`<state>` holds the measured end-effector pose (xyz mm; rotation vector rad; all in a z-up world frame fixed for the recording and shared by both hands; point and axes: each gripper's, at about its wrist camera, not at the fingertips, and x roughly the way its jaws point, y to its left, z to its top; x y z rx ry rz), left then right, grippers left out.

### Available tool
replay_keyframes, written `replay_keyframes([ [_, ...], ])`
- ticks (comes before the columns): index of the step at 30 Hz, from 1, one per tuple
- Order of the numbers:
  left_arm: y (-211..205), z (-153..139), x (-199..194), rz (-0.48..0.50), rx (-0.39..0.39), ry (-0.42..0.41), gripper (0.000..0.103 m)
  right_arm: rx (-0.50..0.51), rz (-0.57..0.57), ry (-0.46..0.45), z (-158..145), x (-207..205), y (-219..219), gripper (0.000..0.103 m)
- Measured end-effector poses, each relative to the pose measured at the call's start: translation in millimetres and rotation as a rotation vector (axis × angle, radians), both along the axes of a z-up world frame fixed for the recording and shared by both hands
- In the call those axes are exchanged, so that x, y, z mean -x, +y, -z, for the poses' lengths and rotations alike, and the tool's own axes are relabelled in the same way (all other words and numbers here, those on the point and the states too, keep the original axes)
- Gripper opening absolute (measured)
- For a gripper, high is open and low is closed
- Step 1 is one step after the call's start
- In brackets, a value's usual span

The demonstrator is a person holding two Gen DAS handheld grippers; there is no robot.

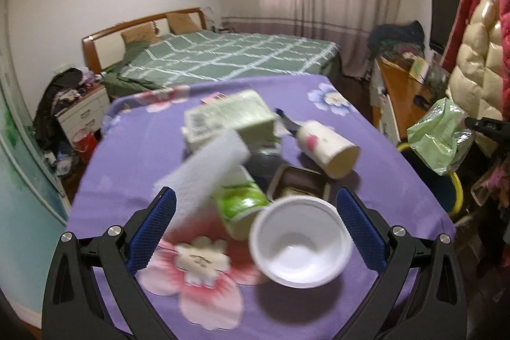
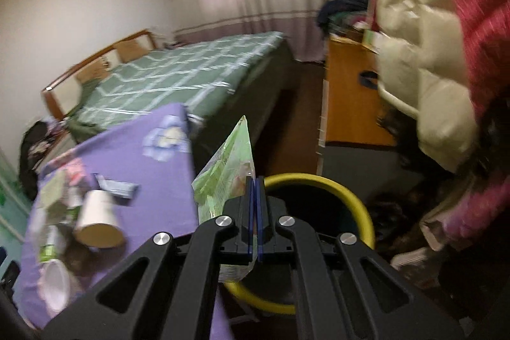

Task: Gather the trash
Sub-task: 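Carry the green bag to the yellow-rimmed bin and release it with the right gripper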

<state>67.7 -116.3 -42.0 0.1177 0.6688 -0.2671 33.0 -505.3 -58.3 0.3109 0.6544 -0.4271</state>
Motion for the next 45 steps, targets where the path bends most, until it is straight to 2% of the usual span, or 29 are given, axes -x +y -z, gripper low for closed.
replay_keyframes([
  [7, -23.8, 13.4, 8.2, 0.025, -0.032, 0.040, 0.099, -0.031, 0.050, 0.110, 48.4, -9.1, -31.9, 0.002],
  [10, -23.4, 16.1, 8.7, 0.028, -0.042, 0.058, 0.099, -0.041, 0.056, 0.127, 56.1, -11.6, -33.1, 0.005],
  [18, -25.5, 34.5, 9.4, 0.031, -0.069, 0.107, 0.099, -0.050, 0.040, 0.104, 51.5, -11.4, -27.1, 0.016],
  [27, -21.1, 66.6, 4.3, 0.047, -0.075, 0.192, 0.099, -0.049, 0.004, 0.111, 50.2, -21.4, -11.5, 0.019],
  [34, -28.2, 89.1, -13.9, 0.047, -0.084, 0.213, 0.099, -0.048, -0.014, 0.114, 50.0, -25.7, -4.8, 0.021],
  [39, -33.9, 91.3, -22.1, 0.045, -0.083, 0.187, 0.099, -0.054, -0.006, 0.111, 51.4, -25.2, -6.3, 0.021],
  [41, -35.7, 90.9, -24.6, 0.045, -0.086, 0.174, 0.097, -0.059, -0.005, 0.112, 52.7, -24.6, -8.0, 0.021],
  [43, -38.7, 91.0, -27.1, 0.054, -0.087, 0.176, 0.088, -0.064, -0.005, 0.110, 53.4, -23.2, -8.3, 0.021],
  [45, -40.7, 90.2, -26.8, 0.063, -0.083, 0.185, 0.083, -0.067, -0.005, 0.108, 53.4, -21.5, -10.3, 0.021],
])
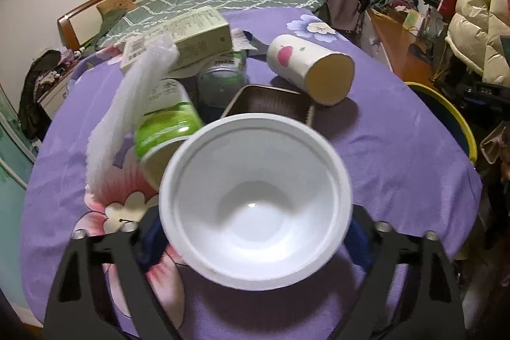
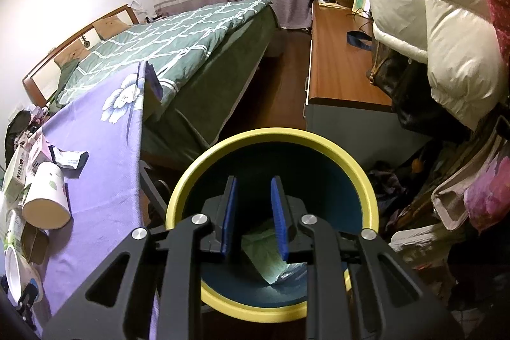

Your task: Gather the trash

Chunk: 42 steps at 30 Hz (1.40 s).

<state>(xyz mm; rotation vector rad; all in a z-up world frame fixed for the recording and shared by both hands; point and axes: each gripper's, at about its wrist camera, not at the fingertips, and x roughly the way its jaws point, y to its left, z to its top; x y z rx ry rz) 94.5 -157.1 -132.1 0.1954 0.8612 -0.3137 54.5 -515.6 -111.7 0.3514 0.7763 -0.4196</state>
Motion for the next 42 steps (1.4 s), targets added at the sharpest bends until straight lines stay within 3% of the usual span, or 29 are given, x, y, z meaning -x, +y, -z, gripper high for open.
replay_keyframes([
  [8, -10.9, -15.7, 20.2, 0.056, -0.034, -0.025, 0.082, -0.009, 0.007, -0.007, 2.4, 8.2, -5.9, 0.021],
  [16, -44.6, -44.6, 29.1, 0.157, 0.014, -0.039, 0.082, -0.024, 0.028, -0.014, 8.3, 22.0, -20.1, 0.021],
  [25, -138.0, -63.1, 12.3, 0.326, 0.050, -0.053, 0.082, -0.010, 0.086, -0.028, 5.3, 50.3, -46.8, 0.021],
  [32, -225.9, -50.7, -11.6, 0.449, 0.063, 0.009, 0.082, -0.019, 0.129, -0.029, 8.4, 68.1, -70.1, 0.021],
  [40, -300.1, -15.7, -28.4, 0.502, 0.026, 0.073, 0.082, -0.040, 0.154, -0.015, 18.3, 74.8, -85.7, 0.022],
  [42, -312.7, -6.7, -31.9, 0.504, 0.016, 0.092, 0.083, -0.040, 0.158, -0.014, 19.1, 74.0, -86.7, 0.027],
])
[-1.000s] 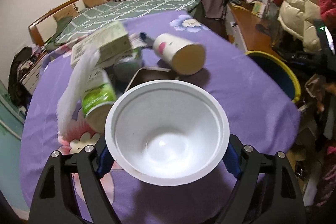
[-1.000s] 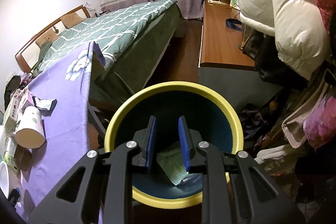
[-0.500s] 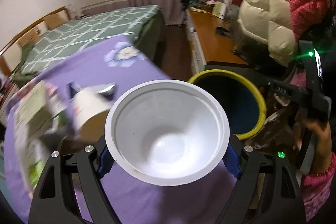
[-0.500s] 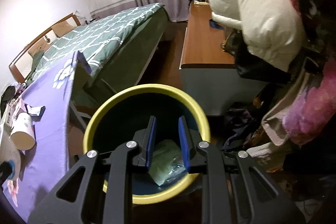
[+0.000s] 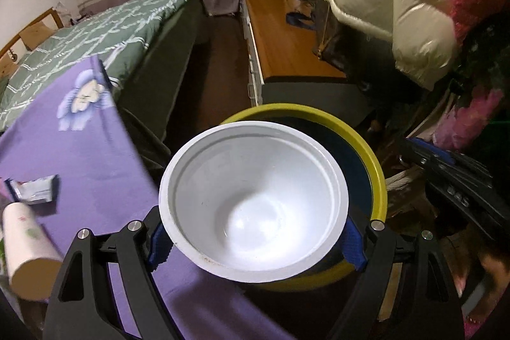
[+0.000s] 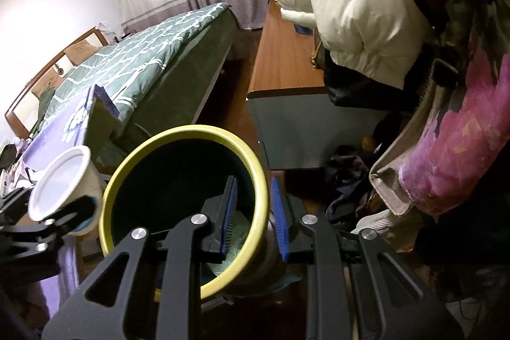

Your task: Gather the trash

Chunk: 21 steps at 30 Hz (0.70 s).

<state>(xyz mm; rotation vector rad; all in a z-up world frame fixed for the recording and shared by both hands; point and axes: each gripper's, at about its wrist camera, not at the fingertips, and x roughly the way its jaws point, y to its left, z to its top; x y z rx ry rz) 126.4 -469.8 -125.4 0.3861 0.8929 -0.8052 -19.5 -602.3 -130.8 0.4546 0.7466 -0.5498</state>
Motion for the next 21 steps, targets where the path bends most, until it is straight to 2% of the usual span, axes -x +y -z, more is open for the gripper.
replay_keyframes([
  [4, -7.8, 7.9, -4.0, -0.013, -0.002, 0.022, 0.094, 0.003, 0.002, -0.003, -0.1, -0.2, 0.1, 0.031],
  [11, 26.0, -18.6, 4.4, -0.035, 0.034, -0.016, 0.095, -0.003, -0.024, -0.006, -1.4, -4.5, 10.5, 0.031],
  [16, 86.2, -49.2, 11.7, -0.114, 0.077, -0.065, 0.098, -0.001, -0.077, -0.009, -5.8, -16.8, 31.2, 0.031],
  [21, 171.6, -76.0, 16.7, -0.274, 0.079, -0.158, 0.098, 0.008, -0.162, -0.028, -16.9, -33.9, 67.2, 0.031],
])
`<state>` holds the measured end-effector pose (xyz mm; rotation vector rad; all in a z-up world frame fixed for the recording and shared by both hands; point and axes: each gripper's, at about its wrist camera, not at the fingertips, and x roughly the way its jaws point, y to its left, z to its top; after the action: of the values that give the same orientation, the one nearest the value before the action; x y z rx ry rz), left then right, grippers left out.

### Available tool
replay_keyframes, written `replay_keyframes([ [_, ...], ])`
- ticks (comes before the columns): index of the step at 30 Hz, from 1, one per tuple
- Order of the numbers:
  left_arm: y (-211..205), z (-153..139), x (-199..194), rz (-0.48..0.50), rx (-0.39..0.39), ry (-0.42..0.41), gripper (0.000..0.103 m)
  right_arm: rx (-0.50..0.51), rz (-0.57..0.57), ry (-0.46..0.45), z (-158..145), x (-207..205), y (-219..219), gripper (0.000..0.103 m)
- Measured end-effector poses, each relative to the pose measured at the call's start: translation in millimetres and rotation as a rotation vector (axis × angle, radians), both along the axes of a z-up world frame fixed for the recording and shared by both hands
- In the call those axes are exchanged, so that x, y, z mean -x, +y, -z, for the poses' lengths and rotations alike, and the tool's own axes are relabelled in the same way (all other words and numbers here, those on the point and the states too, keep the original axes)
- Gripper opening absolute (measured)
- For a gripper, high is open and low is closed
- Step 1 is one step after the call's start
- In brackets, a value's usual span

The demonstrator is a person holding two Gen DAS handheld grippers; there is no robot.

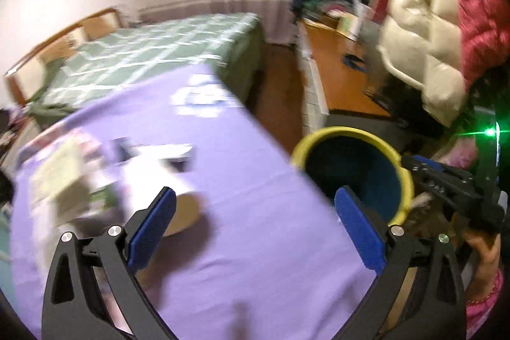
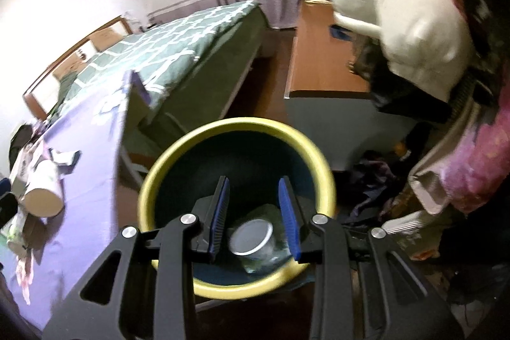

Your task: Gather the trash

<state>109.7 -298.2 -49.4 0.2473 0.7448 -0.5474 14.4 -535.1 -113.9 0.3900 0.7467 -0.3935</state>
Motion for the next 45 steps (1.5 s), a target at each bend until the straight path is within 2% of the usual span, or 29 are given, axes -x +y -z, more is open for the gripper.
replay_keyframes([
  [7, 127.9, -17.8, 4.0, -0.286, -0.018, -0.098, 0.098, 0.030, -0.174, -0.019, -18.9, -35.1, 75.5, 0.031],
  [12, 211.6, -13.2, -2.9, -0.470, -0.016, -0.105, 0.098, 0.046, -0.321, -0.050, -39.1, -60.5, 147.0, 0.031],
  [17, 275.8, -6.7, -7.1, -0.585, -0.006, -0.110, 0.098, 0.037, -0.468, -0.089, -60.4, -83.9, 223.7, 0.031],
  [22, 316.9, -2.9, -6.3, -0.642, -0.011, -0.120, 0.098, 0.001, -0.599, -0.112, -73.2, -107.4, 295.3, 0.031],
  [28, 350.5, 1.4, -3.8, -0.684, -0.004, -0.124, 0.098, -0.033, -0.656, -0.102, -70.6, -127.3, 349.5, 0.031],
  [34, 365.1, 9.2, -4.6, -0.693, 0.019, -0.108, 0.098, -0.073, -0.651, -0.027, -49.3, -147.8, 370.9, 0.031],
  [41, 370.1, 14.6, -6.0, -0.688, 0.043, -0.098, 0.098, -0.100, -0.673, -0.001, -40.2, -153.2, 385.8, 0.031],
  [43, 370.8, 14.9, -4.9, -0.689, 0.043, -0.100, 0.098, -0.105, -0.684, -0.005, -40.7, -152.3, 388.8, 0.019],
  [45, 370.5, 14.4, -3.8, -0.689, 0.043, -0.099, 0.098, -0.128, -0.696, -0.018, -42.8, -150.3, 389.5, 0.016],
])
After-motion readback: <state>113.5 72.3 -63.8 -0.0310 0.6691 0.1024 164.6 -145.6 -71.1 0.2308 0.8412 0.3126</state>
